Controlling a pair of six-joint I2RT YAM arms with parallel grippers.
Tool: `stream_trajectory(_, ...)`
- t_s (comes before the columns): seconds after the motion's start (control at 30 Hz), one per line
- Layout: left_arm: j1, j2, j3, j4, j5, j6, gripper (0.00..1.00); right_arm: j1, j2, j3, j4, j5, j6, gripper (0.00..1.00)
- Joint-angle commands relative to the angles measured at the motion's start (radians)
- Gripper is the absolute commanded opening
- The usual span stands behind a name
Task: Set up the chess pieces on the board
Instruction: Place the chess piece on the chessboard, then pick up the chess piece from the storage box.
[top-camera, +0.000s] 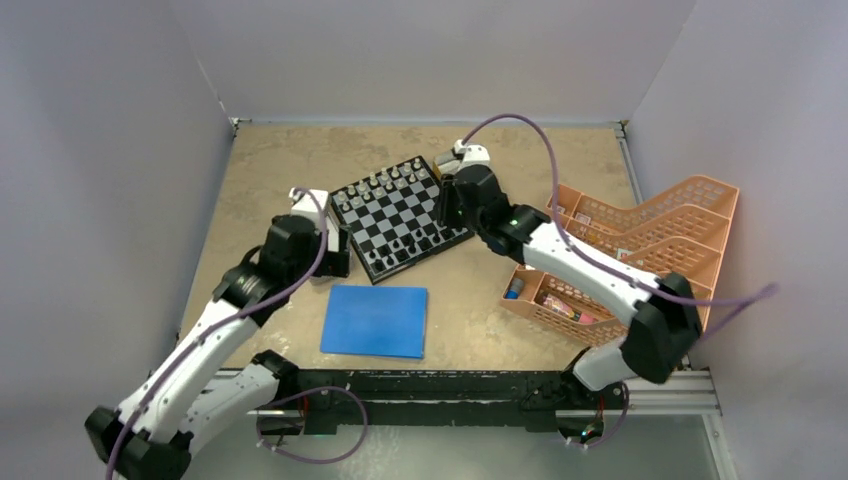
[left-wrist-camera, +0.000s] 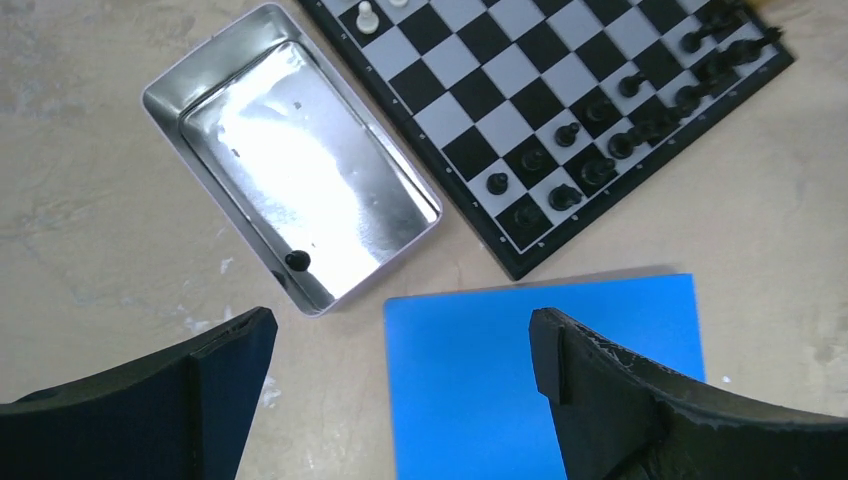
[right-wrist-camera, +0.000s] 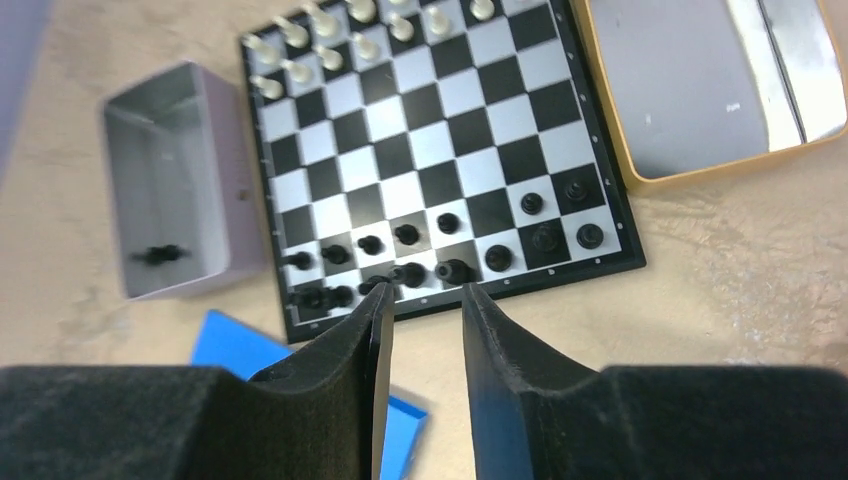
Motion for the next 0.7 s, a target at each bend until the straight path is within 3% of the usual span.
stream_trajectory(0.0, 0.003, 0.165, 0.174, -0.100, -0.089, 0.046, 0.98, 0.000, -0.173, -0.079, 0.091, -0.082, -0.002, 0.34)
stream_trajectory(0.2, 0.029, 0.258, 0.236, -0.080, -0.051, 0.270, 0.90, 0.000, -0.399, -0.197, 0.173, -0.196, -0.025, 0.32)
stream_trajectory(0.27, 0.030, 0.275, 0.223, -0.066, 0.018, 0.436, 0.76, 0.000, -0.461, -0.231, 0.196, -0.234, -0.030, 0.32)
stream_trajectory(0.37, 0.031, 0.322, 0.209, -0.101, 0.043, 0.591, 0.69, 0.000, -0.535, -0.287, 0.236, -0.282, -0.022, 0.31)
stream_trajectory(0.57, 0.082, 0.405, 0.171, -0.107, 0.032, 0.747, 0.68, 0.001, -0.628, -0.381, 0.295, -0.370, 0.008, 0.31)
stream_trajectory(0.67, 0.176, 0.438, 0.180, -0.085, 0.117, 0.811, 0.66, 0.000, -0.648, -0.409, 0.303, -0.410, 0.002, 0.31)
